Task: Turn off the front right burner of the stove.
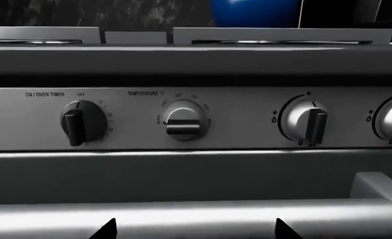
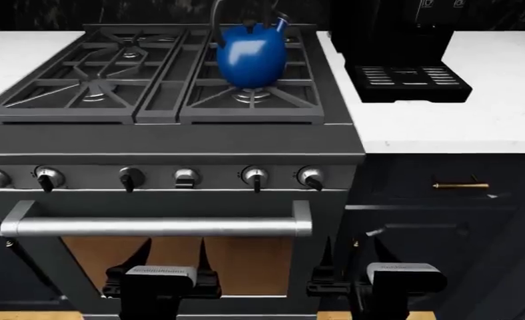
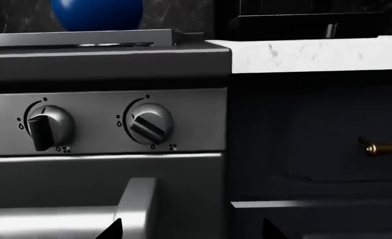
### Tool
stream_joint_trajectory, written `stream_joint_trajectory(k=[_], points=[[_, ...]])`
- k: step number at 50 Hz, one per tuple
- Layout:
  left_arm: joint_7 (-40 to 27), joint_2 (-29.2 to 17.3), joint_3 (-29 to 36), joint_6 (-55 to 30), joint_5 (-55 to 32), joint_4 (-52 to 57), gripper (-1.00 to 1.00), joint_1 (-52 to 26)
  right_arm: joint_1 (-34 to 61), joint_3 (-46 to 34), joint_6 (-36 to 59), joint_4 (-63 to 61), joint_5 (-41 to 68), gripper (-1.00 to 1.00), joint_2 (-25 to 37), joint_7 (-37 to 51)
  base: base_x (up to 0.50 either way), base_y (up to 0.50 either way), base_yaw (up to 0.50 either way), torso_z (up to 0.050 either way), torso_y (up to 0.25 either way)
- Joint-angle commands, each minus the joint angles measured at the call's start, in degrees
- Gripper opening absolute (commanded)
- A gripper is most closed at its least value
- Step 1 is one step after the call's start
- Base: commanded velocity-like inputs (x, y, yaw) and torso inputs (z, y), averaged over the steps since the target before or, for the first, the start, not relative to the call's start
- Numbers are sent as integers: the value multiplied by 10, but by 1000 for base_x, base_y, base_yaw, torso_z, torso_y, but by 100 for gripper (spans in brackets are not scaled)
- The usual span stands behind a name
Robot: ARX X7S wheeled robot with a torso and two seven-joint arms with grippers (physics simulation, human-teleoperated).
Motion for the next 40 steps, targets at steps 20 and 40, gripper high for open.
stream_joint_trajectory(k=[20,40], points=[[-27,-19,22,11,-19,-10,100,-3,3,-24,-3,4,24,100,21,24,0,0,0,-50,9],[-49,-27,27,6,-31,-14,100,-8,9,-41,7,14,29,100,33,36,0,0,0,-50,20]])
